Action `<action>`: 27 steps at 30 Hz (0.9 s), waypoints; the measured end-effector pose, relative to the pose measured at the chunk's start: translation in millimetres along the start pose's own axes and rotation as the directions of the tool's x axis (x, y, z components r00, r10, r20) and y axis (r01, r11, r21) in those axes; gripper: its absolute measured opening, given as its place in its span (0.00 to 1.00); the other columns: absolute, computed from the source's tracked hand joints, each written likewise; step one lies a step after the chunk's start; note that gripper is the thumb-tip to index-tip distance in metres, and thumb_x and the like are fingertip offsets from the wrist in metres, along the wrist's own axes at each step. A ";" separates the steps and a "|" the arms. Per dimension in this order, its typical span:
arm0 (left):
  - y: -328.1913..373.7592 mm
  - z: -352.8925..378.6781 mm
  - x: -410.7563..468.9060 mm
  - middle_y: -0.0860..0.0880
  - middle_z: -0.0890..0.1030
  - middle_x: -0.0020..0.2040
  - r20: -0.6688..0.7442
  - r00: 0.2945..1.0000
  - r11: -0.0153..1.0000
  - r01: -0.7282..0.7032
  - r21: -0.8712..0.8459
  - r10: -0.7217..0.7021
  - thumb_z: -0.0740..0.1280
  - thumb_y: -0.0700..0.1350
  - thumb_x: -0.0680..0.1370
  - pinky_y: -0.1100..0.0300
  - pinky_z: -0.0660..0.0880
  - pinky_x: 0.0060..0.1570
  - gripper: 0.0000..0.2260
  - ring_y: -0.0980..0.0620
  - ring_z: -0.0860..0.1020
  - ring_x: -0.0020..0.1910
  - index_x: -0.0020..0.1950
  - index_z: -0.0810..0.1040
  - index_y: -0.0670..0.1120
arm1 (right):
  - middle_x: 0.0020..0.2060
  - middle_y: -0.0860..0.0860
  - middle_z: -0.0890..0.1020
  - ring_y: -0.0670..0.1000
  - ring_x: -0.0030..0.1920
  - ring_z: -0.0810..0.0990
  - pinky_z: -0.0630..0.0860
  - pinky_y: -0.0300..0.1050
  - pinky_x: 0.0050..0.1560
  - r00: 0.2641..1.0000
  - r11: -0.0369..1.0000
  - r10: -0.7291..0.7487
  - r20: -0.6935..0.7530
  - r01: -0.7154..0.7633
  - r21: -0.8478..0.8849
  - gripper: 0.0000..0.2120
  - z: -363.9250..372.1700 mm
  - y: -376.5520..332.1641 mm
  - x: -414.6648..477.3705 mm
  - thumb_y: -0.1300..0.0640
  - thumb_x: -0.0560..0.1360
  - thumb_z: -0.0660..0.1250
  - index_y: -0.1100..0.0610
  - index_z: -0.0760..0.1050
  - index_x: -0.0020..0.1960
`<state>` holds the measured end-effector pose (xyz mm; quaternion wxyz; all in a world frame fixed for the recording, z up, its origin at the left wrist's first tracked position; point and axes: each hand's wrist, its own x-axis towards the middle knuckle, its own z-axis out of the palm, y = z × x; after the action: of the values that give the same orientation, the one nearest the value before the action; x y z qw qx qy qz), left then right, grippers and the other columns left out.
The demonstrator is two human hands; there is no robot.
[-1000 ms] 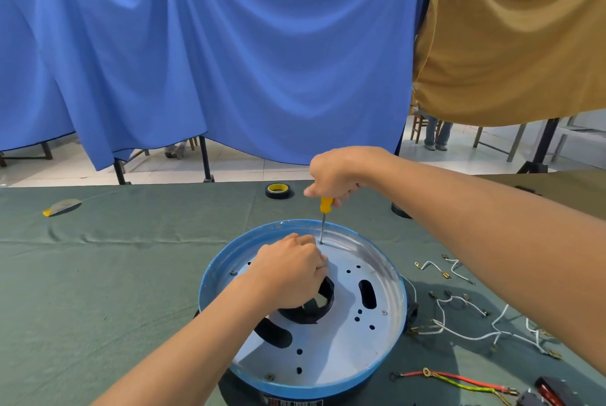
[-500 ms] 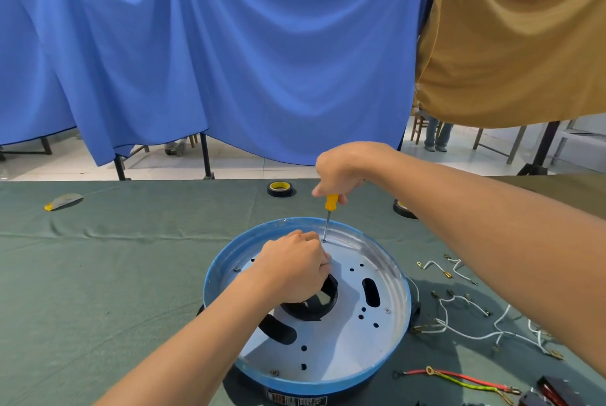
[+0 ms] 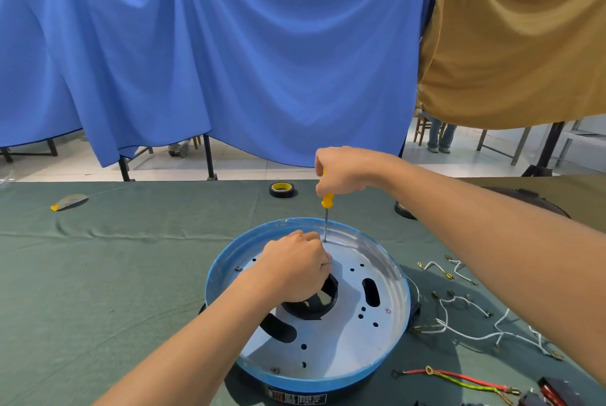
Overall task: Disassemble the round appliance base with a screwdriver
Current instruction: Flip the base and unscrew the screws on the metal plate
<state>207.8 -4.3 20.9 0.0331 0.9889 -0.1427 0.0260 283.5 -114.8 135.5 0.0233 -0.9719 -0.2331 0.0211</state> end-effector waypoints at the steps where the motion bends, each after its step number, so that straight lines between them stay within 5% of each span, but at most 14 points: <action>1: -0.2 0.2 0.0 0.53 0.74 0.58 0.000 1.000 1.000 0.002 0.006 -0.002 0.55 0.53 0.83 0.54 0.69 0.42 0.16 0.50 0.70 0.59 0.59 0.80 0.50 | 0.38 0.53 0.72 0.52 0.31 0.68 0.66 0.41 0.29 1.000 1.000 0.006 0.018 -0.006 0.001 0.10 -0.7 -1.0 -0.8 0.53 0.75 0.63 0.59 0.73 0.51; 5: -0.7 0.9 0.5 0.53 0.74 0.58 0.004 1.000 1.000 0.007 0.005 -0.007 0.55 0.53 0.83 0.54 0.68 0.41 0.16 0.50 0.69 0.59 0.57 0.80 0.50 | 0.30 0.51 0.69 0.53 0.33 0.68 0.63 0.44 0.31 0.995 1.000 0.020 -0.094 -0.021 -0.007 0.23 5.8 0.4 2.2 0.40 0.78 0.60 0.56 0.64 0.33; 8: -0.8 0.3 0.7 0.53 0.74 0.58 0.008 1.000 1.000 0.001 0.006 -0.001 0.55 0.53 0.83 0.53 0.71 0.43 0.16 0.50 0.69 0.58 0.58 0.80 0.50 | 0.43 0.61 0.80 0.61 0.42 0.76 0.72 0.52 0.36 0.995 0.999 -0.004 -0.099 0.010 0.052 0.12 7.0 1.1 3.1 0.53 0.75 0.64 0.63 0.77 0.46; 10: -0.7 0.3 0.8 0.53 0.73 0.58 0.008 1.000 1.000 0.000 0.010 -0.001 0.55 0.53 0.83 0.54 0.69 0.42 0.16 0.50 0.69 0.58 0.58 0.80 0.50 | 0.51 0.62 0.81 0.62 0.46 0.78 0.75 0.55 0.40 0.999 0.998 -0.011 -0.047 0.014 0.059 0.15 3.8 -0.3 1.5 0.54 0.74 0.65 0.64 0.77 0.53; 13: -0.8 0.4 0.8 0.53 0.73 0.58 0.003 1.000 1.000 0.006 0.009 -0.006 0.54 0.53 0.83 0.55 0.66 0.40 0.16 0.50 0.69 0.59 0.58 0.80 0.50 | 0.31 0.53 0.72 0.54 0.34 0.70 0.64 0.45 0.32 0.997 1.000 0.023 -0.076 -0.022 0.020 0.23 6.2 -0.4 0.0 0.39 0.76 0.61 0.58 0.69 0.35; 15: -0.9 0.6 1.2 0.53 0.73 0.58 -0.006 1.000 1.000 0.006 0.005 -0.006 0.55 0.53 0.83 0.55 0.65 0.39 0.16 0.50 0.69 0.58 0.58 0.80 0.50 | 0.33 0.54 0.74 0.55 0.36 0.70 0.67 0.48 0.32 0.994 0.998 0.036 -0.104 -0.030 0.053 0.20 7.5 0.3 0.6 0.44 0.77 0.62 0.60 0.73 0.38; 18: -1.4 0.8 1.1 0.53 0.73 0.57 -0.012 1.000 1.000 0.003 0.004 -0.003 0.55 0.53 0.83 0.55 0.65 0.38 0.16 0.50 0.69 0.57 0.56 0.81 0.50 | 0.50 0.63 0.80 0.57 0.40 0.75 0.78 0.57 0.45 0.997 0.995 0.007 -0.070 0.001 0.102 0.16 4.8 -1.0 1.0 0.54 0.74 0.64 0.64 0.78 0.56; 22: -2.3 1.8 1.3 0.54 0.73 0.57 -0.013 1.000 1.000 -0.002 0.001 0.002 0.55 0.53 0.83 0.56 0.65 0.38 0.16 0.51 0.69 0.57 0.55 0.81 0.50 | 0.31 0.52 0.73 0.53 0.34 0.70 0.65 0.44 0.30 0.989 0.998 0.040 -0.143 -0.033 0.053 0.19 8.1 0.3 2.8 0.42 0.76 0.63 0.56 0.70 0.36; 25: -2.7 1.7 1.9 0.54 0.74 0.58 -0.017 1.000 1.000 -0.002 -0.004 0.002 0.55 0.53 0.82 0.56 0.66 0.38 0.16 0.51 0.69 0.58 0.56 0.80 0.50 | 0.39 0.54 0.80 0.54 0.38 0.73 0.75 0.50 0.38 0.984 0.992 0.065 -0.167 -0.044 0.122 0.11 11.0 2.5 7.8 0.52 0.73 0.64 0.59 0.78 0.48; 27: -2.3 1.8 1.8 0.54 0.74 0.57 -0.024 1.000 1.000 0.001 -0.007 -0.001 0.55 0.54 0.82 0.57 0.63 0.36 0.16 0.51 0.69 0.57 0.56 0.80 0.50 | 0.38 0.53 0.78 0.53 0.37 0.72 0.73 0.48 0.36 0.989 0.987 0.081 -0.125 -0.062 0.150 0.12 9.3 2.5 7.1 0.52 0.70 0.64 0.58 0.77 0.48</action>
<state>210.3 -2.8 19.0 0.0384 0.9884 -0.1420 0.0372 290.5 -113.6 125.8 0.1089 -0.9747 -0.1938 -0.0247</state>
